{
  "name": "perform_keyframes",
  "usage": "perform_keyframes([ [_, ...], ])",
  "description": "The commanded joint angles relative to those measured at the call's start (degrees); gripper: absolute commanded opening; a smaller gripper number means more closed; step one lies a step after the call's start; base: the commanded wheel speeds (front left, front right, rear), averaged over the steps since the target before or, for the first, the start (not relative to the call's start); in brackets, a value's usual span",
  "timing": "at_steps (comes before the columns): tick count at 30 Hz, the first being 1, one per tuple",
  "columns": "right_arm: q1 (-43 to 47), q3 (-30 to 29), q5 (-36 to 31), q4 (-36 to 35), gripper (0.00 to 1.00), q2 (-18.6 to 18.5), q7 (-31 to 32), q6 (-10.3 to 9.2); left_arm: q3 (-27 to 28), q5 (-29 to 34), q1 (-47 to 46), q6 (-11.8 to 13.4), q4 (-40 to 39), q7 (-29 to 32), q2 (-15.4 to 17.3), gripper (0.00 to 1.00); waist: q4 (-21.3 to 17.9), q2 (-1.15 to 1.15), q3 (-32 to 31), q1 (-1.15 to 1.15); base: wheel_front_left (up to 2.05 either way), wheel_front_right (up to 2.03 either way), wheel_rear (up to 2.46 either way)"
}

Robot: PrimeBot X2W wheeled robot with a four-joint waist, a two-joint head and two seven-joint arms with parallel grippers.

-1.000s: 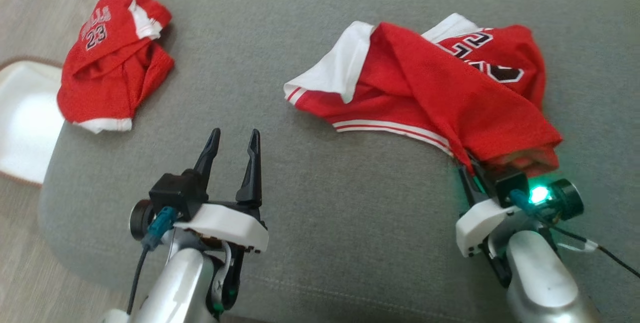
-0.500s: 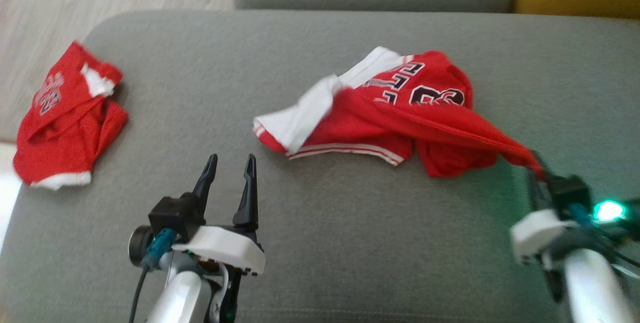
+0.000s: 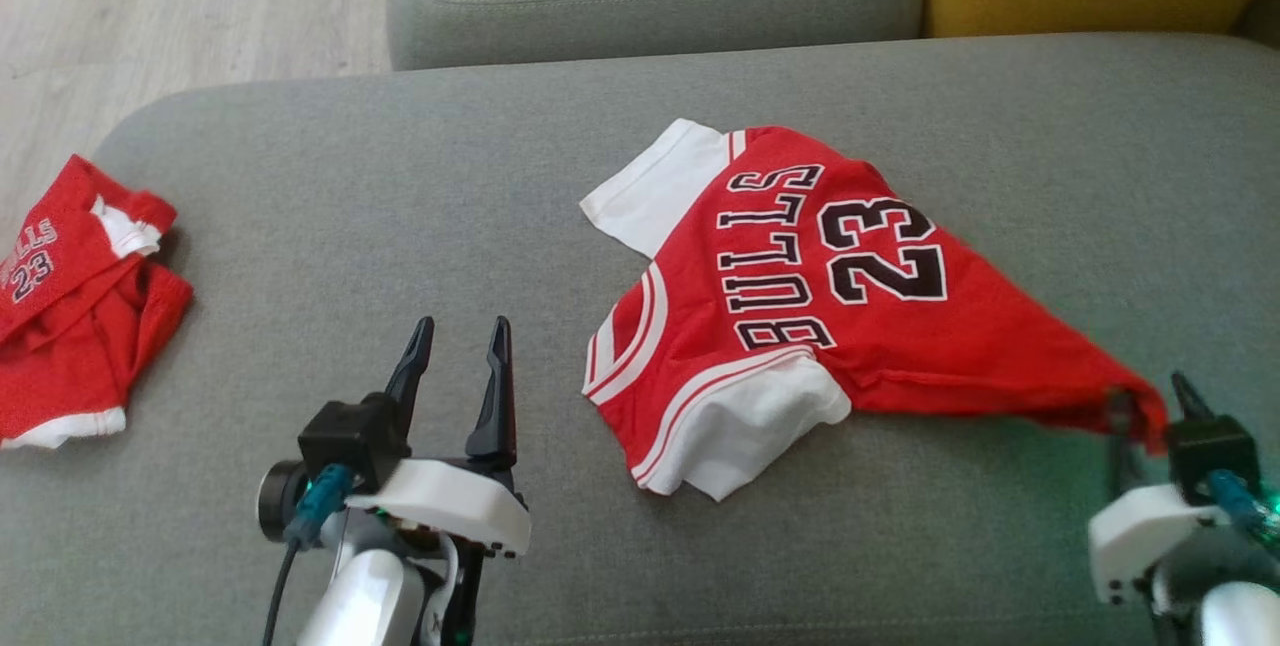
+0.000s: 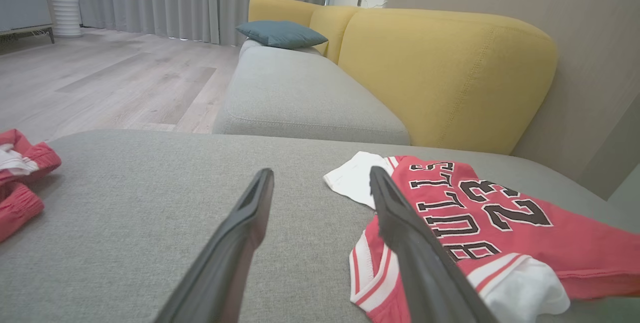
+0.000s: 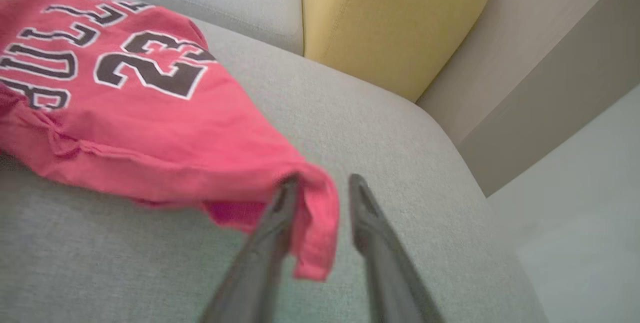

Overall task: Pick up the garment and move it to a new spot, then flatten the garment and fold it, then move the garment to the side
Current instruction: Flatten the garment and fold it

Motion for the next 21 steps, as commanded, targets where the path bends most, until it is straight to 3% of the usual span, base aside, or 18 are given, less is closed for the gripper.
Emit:
perform_keyframes([
  [1, -2.1, 2.4, 0.6, -3.2, 1.00, -0.2, -0.4, 0.22, 1.7, -0.5, -2.2, 0.3, -2.1, -0.7, 0.1, 1.00, -0.4, 0.00, 0.2, 0.00, 0.00, 0.00, 0.00],
  [13, -9.5, 7.4, 8.6, -10.8, 1.00, 1.9, -9.3, 0.22, 2.4, -0.2, -2.6, 0.1, -2.9, -0.7, 0.1, 1.00, -1.2, 0.00, 0.6, 0.00, 0.00, 0.00, 0.00],
  [21, -10.9, 10.6, 12.4, -8.9, 1.00, 2.0, -11.1, 0.22, 1.6, -0.6, -3.2, 0.1, -4.2, -0.7, 0.1, 1.00, 2.1, 0.00, 1.7, 0.00, 0.00, 0.00, 0.00],
])
